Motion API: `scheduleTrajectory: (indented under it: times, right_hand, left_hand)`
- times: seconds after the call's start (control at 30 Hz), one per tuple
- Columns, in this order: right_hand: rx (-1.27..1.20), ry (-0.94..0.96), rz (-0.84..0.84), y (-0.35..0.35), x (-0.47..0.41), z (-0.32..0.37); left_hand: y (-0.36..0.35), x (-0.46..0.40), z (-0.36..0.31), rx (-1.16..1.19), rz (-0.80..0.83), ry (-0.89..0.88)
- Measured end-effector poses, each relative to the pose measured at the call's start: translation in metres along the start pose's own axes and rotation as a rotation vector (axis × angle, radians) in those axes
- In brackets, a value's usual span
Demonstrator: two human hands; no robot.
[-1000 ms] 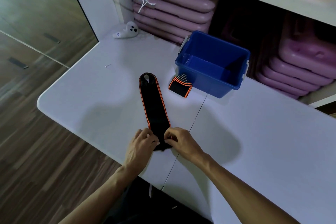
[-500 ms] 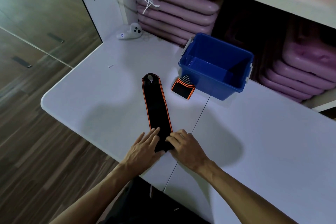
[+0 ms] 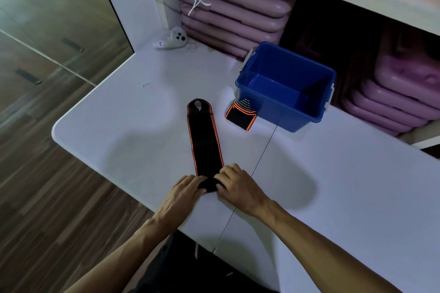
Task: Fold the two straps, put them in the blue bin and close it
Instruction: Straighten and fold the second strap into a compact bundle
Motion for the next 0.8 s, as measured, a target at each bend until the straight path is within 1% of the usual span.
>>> scheduleTrajectory:
  times: [0.1,0.17,0.23,0.3,0.4,0.47,0.53,0.6,0.67,0.73,0.8]
  right_hand:
    - [-0.157,-0.096,0.083,0.001,-0.007,-0.004]
    - [-0.298,-0.200,0.093,0.003,-0.010,-0.008]
    - [-0.404,-0.307,0.073,0.004,-0.013,-0.010]
    - [-0.482,-0.373,0.030,0.004,-0.015,-0.008]
    - [-0.486,-0.410,-0.038,-0.001,-0.014,-0.005]
    - [-0.482,-0.439,-0.091,-0.001,-0.012,-0.005]
    - [-0.465,-0.430,-0.122,0.001,-0.011,-0.005]
    - [-0.396,-0.370,-0.137,0.005,-0.005,-0.006]
    - [-0.245,-0.273,-0.098,0.007,0.002,-0.010]
    - [-0.098,-0.173,-0.031,0.005,0.009,-0.015]
    - [-0.026,-0.121,-0.016,0.002,0.009,-0.015]
  left_hand:
    - [0.004,-0.009,0.006,0.067,0.014,0.120]
    - [0.009,-0.018,0.008,0.156,0.054,0.226]
    - [0.013,-0.029,0.009,0.215,0.092,0.329]
    - [0.016,-0.036,0.010,0.212,0.098,0.436]
    - [0.018,-0.040,0.012,0.179,0.063,0.491]
    - [0.019,-0.039,0.010,0.190,0.009,0.459]
    - [0.017,-0.036,0.007,0.189,-0.048,0.393]
    - [0.014,-0.031,0.003,0.150,-0.099,0.312]
    - [0.013,-0.024,0.002,0.061,-0.132,0.192]
    - [0.010,-0.017,0.006,-0.029,-0.098,0.040]
    - [0.005,-0.010,0.010,-0.141,-0.035,-0.057]
Point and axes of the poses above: each hand's wrist, its own x-axis away from the middle knuckle, its own y-axis out of the back of the hand, z = x × y, the point moved 3 cm from there along -x, towards the middle knuckle, and after that the axes turned 4 degrees about -z, right-handed, at the moved point
